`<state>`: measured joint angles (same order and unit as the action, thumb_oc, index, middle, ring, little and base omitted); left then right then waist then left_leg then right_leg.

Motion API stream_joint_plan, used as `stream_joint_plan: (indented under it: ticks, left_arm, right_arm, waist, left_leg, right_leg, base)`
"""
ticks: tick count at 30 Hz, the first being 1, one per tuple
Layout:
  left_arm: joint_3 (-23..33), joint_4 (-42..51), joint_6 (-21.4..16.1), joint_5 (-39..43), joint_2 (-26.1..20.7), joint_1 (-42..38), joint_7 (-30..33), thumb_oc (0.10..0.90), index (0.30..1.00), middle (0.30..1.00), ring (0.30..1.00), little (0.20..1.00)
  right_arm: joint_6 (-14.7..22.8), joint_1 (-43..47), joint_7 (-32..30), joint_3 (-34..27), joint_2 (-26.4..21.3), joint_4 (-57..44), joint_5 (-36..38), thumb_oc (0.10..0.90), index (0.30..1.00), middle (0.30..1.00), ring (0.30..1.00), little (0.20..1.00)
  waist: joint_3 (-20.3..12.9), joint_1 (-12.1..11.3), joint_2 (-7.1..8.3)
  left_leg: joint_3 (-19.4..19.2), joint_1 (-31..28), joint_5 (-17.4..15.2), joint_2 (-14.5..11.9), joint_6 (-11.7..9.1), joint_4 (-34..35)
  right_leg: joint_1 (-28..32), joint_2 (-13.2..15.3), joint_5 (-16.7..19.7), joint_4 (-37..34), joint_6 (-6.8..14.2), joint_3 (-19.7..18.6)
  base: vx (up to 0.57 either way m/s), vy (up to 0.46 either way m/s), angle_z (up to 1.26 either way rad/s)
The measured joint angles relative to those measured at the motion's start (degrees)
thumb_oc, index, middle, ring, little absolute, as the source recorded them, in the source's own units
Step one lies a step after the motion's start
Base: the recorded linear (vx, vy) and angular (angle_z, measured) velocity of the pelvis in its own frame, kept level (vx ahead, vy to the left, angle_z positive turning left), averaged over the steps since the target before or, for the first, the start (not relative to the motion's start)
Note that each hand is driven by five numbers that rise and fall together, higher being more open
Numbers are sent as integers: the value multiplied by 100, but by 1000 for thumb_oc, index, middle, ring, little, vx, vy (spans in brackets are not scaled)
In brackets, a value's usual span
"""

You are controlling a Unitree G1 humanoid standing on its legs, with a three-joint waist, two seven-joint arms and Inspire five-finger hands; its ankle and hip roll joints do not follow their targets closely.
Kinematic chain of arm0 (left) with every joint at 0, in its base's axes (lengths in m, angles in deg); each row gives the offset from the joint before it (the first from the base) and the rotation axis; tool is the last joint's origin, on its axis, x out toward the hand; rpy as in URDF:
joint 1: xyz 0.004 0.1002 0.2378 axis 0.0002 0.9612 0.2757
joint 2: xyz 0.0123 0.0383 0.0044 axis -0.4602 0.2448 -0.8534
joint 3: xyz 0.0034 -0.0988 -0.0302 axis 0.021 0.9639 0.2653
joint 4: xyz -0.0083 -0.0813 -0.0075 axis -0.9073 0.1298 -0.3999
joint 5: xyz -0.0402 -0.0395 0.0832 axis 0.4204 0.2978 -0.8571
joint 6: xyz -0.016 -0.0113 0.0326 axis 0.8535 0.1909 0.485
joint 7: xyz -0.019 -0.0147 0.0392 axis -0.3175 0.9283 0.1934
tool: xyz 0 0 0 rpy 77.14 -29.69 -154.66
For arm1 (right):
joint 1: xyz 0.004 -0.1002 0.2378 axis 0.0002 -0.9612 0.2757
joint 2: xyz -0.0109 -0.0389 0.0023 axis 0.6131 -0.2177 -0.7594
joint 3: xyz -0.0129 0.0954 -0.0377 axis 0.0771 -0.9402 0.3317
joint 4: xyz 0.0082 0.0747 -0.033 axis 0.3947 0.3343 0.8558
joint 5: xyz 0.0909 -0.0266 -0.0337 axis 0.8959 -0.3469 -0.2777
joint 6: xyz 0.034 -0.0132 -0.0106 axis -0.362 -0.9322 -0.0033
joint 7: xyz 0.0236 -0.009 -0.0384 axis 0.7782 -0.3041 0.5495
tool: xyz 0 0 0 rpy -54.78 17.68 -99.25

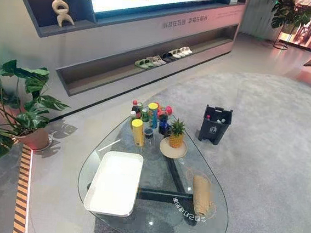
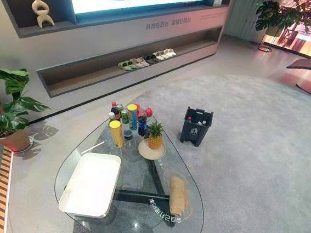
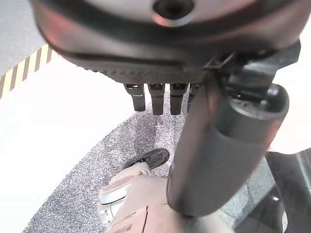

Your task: Wipe the table with a cloth and put it in the basket.

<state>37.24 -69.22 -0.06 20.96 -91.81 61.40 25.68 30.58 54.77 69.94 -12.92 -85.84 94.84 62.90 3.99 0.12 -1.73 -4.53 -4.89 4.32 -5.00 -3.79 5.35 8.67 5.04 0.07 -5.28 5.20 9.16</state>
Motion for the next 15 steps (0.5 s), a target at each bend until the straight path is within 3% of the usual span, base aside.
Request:
stream_joint_plan:
  ticks: [15]
  left_arm:
    - [0, -3, 2, 0, -37, 6, 3, 800, 900, 900, 900, 900]
  right_arm:
    - [0, -1, 0, -1, 0, 6, -3, 800, 900, 900, 900, 900]
  waist:
    - [-50, -1, 72]
  left_leg:
    - [1, -4, 8, 0, -14, 1]
  right_leg:
    - [3, 0, 3, 0, -4, 0]
  base:
    - [-4, -16, -1]
